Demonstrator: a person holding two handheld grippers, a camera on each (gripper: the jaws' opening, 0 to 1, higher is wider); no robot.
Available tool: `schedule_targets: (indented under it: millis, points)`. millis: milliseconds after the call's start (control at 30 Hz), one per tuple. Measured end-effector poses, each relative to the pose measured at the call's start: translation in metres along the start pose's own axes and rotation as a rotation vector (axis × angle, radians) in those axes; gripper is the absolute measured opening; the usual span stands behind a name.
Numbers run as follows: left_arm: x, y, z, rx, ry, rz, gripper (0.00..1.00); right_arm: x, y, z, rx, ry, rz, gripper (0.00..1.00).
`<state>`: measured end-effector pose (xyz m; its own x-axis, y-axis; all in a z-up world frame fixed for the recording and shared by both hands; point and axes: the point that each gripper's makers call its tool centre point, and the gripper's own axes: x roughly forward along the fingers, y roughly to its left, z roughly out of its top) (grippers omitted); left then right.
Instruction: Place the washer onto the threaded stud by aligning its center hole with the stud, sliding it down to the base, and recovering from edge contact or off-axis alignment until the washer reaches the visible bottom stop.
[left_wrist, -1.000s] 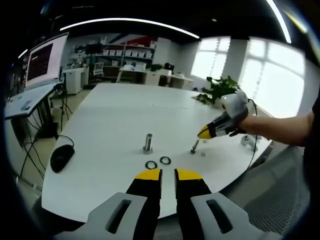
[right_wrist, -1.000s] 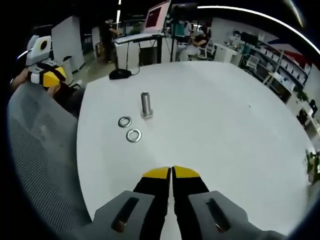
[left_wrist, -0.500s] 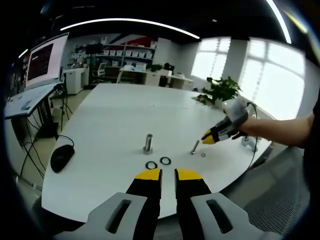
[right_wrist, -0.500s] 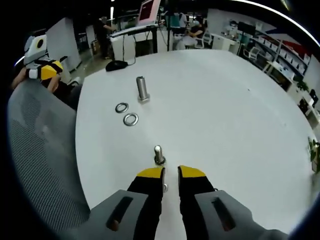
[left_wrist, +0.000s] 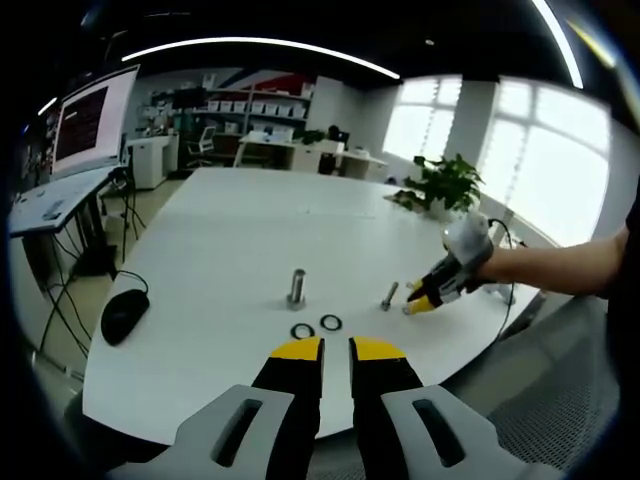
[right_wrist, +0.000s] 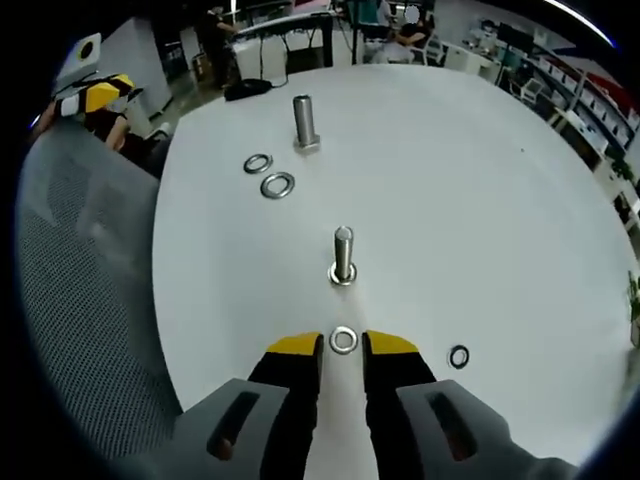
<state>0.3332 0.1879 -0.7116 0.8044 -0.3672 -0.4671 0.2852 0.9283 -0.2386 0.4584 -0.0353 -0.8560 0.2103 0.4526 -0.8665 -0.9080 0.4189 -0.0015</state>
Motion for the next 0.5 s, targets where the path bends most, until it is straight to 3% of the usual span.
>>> schedule_targets:
  millis: [333,500]
  points:
    - [0.001,0.0,-0.001,0.001,0.004,-0.002,0.07,0.006,0.0,-0.012,0.017,0.021,0.002,0.19]
    - [0.001,-0.001,-0.001,0.002,0.008,-0.002,0.07,0.006,-0.003,-0.009,0.028,0.004,-0.007,0.19]
